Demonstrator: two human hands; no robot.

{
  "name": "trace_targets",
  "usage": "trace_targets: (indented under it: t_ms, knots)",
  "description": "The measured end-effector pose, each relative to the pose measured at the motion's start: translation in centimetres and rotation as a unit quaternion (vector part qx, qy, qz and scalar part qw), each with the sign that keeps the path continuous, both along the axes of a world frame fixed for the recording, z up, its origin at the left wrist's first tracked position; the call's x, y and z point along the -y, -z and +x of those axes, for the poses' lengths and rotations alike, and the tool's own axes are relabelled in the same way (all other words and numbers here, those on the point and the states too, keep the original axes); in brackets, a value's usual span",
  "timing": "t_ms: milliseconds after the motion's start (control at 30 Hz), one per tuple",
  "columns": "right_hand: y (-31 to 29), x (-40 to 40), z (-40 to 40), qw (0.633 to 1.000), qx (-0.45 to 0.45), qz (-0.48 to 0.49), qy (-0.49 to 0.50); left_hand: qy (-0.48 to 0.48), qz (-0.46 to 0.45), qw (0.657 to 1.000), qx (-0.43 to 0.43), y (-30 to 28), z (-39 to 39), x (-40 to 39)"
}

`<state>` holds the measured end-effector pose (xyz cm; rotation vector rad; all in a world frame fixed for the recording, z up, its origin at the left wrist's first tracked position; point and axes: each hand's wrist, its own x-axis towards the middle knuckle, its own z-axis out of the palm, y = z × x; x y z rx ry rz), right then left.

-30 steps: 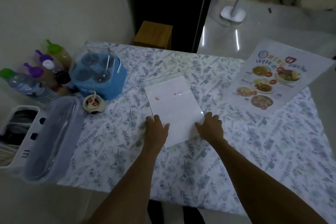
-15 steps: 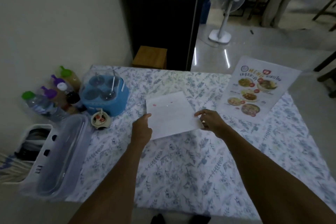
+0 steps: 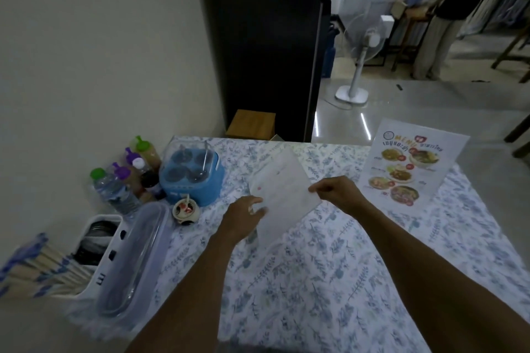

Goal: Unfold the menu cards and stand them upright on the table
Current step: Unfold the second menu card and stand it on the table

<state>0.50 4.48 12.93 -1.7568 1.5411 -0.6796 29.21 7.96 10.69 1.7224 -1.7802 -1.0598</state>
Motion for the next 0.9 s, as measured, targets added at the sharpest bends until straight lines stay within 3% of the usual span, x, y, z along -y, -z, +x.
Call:
trace_targets:
  t_ms: [133,467,567,767,900]
  knots:
    - [0.1,0.1,0.3,1.0,0.001,-0.016,-0.01,0.06,0.068,0.994,0.061,0.1,0.3,-0.3]
    - [-0.5,0.4,1.0,0.997,-0.059,-0.045,-0.022,0.052,0.051,0.994,0.083,0.2,0.4,-0.5]
    - [-0.7,0.4,1.0,0.999,-0.02,-0.044,-0.011,0.057,0.036,0.99,0.122,0.2,1.4,-0.2]
    - [-2.8,0.5,1.7,0.996,0.036,-0.079,0.012,-0.074,-0.146,0.978,0.128,-2.1,2.9,0.3]
    - [-4.2,1.4,1.2,0.993,0.069,-0.064,0.075,-0.104,-0.18,0.975,0.078,-5.3,3.4,1.8]
